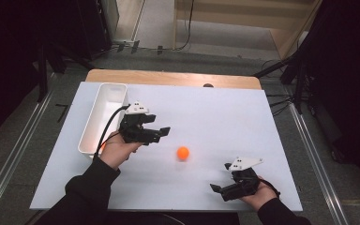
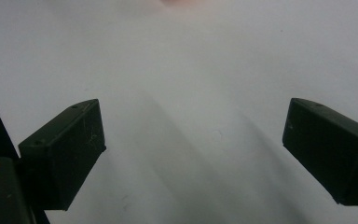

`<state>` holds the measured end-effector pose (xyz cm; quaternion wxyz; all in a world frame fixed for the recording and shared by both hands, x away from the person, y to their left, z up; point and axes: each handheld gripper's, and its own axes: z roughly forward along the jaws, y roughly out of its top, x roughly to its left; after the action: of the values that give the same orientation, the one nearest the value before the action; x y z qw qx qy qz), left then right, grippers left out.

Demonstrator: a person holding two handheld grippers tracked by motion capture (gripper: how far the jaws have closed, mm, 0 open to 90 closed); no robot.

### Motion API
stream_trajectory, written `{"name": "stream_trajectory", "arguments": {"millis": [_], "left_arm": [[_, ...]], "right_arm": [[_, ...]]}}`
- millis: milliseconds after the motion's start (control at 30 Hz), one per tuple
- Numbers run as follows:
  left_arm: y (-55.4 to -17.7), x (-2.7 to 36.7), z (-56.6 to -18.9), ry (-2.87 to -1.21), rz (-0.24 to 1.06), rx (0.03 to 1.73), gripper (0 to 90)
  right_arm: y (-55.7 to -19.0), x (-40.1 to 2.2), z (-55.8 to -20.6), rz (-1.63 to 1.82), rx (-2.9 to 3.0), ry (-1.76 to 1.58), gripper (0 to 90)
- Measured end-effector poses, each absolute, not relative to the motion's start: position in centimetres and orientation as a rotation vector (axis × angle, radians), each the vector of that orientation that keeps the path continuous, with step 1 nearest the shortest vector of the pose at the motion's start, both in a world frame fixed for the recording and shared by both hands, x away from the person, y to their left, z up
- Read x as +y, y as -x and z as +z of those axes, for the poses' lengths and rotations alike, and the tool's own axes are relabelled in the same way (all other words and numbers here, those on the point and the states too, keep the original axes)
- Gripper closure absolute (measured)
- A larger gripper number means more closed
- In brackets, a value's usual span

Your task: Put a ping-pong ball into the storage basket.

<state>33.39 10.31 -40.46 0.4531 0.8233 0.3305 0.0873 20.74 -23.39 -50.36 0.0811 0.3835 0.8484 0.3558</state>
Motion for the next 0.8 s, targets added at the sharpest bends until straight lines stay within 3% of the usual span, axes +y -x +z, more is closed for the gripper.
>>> {"name": "stream_trajectory", "arguments": {"millis": [800], "left_arm": [[-32.8, 8.9, -41.5, -2.024, 0.218, 0.796, 25.7]], "right_arm": [[-20.7, -23.3, -50.4, 1.054, 2.535, -1.145, 4.4]]}}
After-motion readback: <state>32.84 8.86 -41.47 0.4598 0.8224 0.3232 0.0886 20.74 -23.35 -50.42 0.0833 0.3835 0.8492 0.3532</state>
